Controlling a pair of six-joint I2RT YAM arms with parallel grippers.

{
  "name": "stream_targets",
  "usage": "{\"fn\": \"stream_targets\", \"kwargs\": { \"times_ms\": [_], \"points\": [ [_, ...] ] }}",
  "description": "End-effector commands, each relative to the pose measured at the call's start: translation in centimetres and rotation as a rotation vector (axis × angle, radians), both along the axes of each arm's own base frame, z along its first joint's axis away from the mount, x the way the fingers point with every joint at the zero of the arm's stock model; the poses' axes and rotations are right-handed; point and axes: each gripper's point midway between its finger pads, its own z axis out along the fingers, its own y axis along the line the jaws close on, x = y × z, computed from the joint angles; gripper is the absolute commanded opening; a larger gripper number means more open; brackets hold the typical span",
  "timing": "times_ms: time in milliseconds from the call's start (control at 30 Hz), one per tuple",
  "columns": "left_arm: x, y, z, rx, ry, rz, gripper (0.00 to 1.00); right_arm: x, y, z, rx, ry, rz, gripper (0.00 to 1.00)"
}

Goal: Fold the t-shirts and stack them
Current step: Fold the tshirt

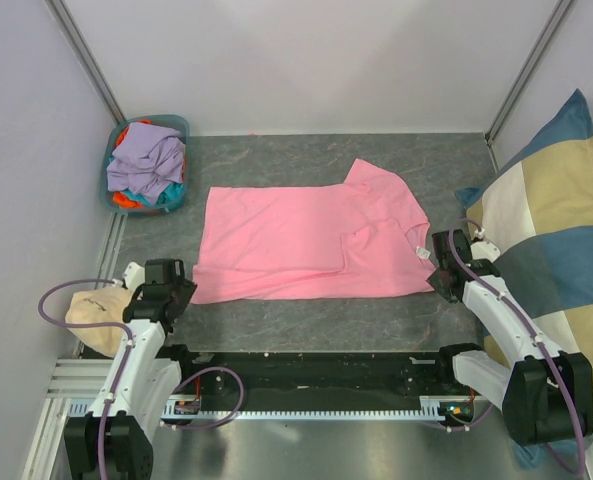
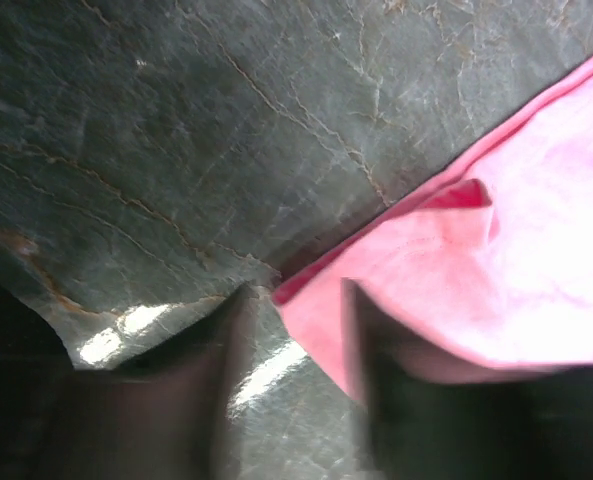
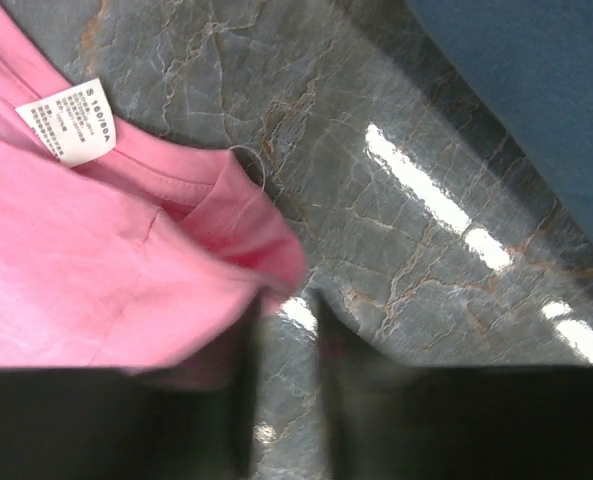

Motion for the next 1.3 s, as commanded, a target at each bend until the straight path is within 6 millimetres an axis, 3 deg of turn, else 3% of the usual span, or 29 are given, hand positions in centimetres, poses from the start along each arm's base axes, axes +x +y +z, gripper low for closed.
{"fn": "stream_targets", "kwargs": {
  "times_ms": [0,67,100,267,400,600,767,800,933,967,1000,1033,1067,1100,1133,1167,1200,1233,1267],
  "points": [
    [0.5,1.0,1.2,0.019,-0.031,0.068,0.82,0.7,-1.0,1.6,-0.041,-0.041,-0.034,0.69],
    [1.4,1.2,2.6,0.034,-0.062,0.068,0.96,1.3,-1.3,2.3,-0.058,-0.054,-0.031,0.85],
    [1.7,1.4,3.1,0.045,-0.067,0.064,0.97,1.8,-1.3,3.0,-0.062,-0.072,-0.03,0.91],
    [4.5,2.6,7.5,0.114,-0.168,0.068,1.0,4.1,-1.2,4.8,-0.079,-0.122,0.009,0.94],
    [7.0,3.0,9.5,0.183,-0.207,0.004,1.0,6.5,-0.5,6.2,-0.075,-0.186,0.072,0.95],
    [10.7,1.6,9.2,0.166,-0.212,-0.127,1.0,9.4,1.6,6.3,-0.029,-0.223,0.224,0.95],
    [11.8,0.7,7.9,0.144,-0.186,-0.188,0.97,10.9,3.1,7.0,-0.004,-0.269,0.324,0.95],
    [12.4,0.5,7.8,0.146,-0.194,-0.21,0.97,11.4,4.2,7.2,0.024,-0.287,0.401,0.95],
    [14.3,-1.0,8.6,0.112,-0.247,-0.297,0.96,13.6,5.4,8.1,0.038,-0.336,0.464,0.94],
    [15.0,-1.2,9.0,0.117,-0.263,-0.317,0.96,14.1,5.4,7.5,0.036,-0.316,0.471,0.94],
    [15.6,-1.3,8.3,0.114,-0.245,-0.331,0.96,15.5,5.7,8.8,0.032,-0.348,0.484,0.94],
    [16.8,-1.7,9.3,0.109,-0.266,-0.355,0.96,16.3,5.9,9.0,0.036,-0.351,0.495,0.94],
    [17.5,-1.8,9.5,0.118,-0.266,-0.385,0.96,17.2,6.5,7.9,0.054,-0.323,0.52,0.94],
    [18.3,-2.1,9.6,0.114,-0.264,-0.407,0.97,19.1,6.9,9.6,0.047,-0.37,0.548,0.94],
    [19.7,-2.7,10.0,0.097,-0.268,-0.444,1.0,20.1,7.4,9.6,0.051,-0.368,0.569,0.94],
    [20.5,-2.7,9.9,0.105,-0.263,-0.459,1.0,21.2,7.6,7.9,0.06,-0.324,0.578,0.94],
    [21.2,-3.2,10.1,0.085,-0.269,-0.484,1.0,23.2,8.0,9.6,0.051,-0.359,0.598,0.94],
    [22.4,-3.6,10.2,0.073,-0.269,-0.502,1.0,24.2,8.2,9.4,0.05,-0.353,0.609,0.94],
    [23.0,-3.8,10.3,0.07,-0.272,-0.516,1.0,25.4,8.3,7.4,0.058,-0.307,0.614,0.94]
  ]
}}
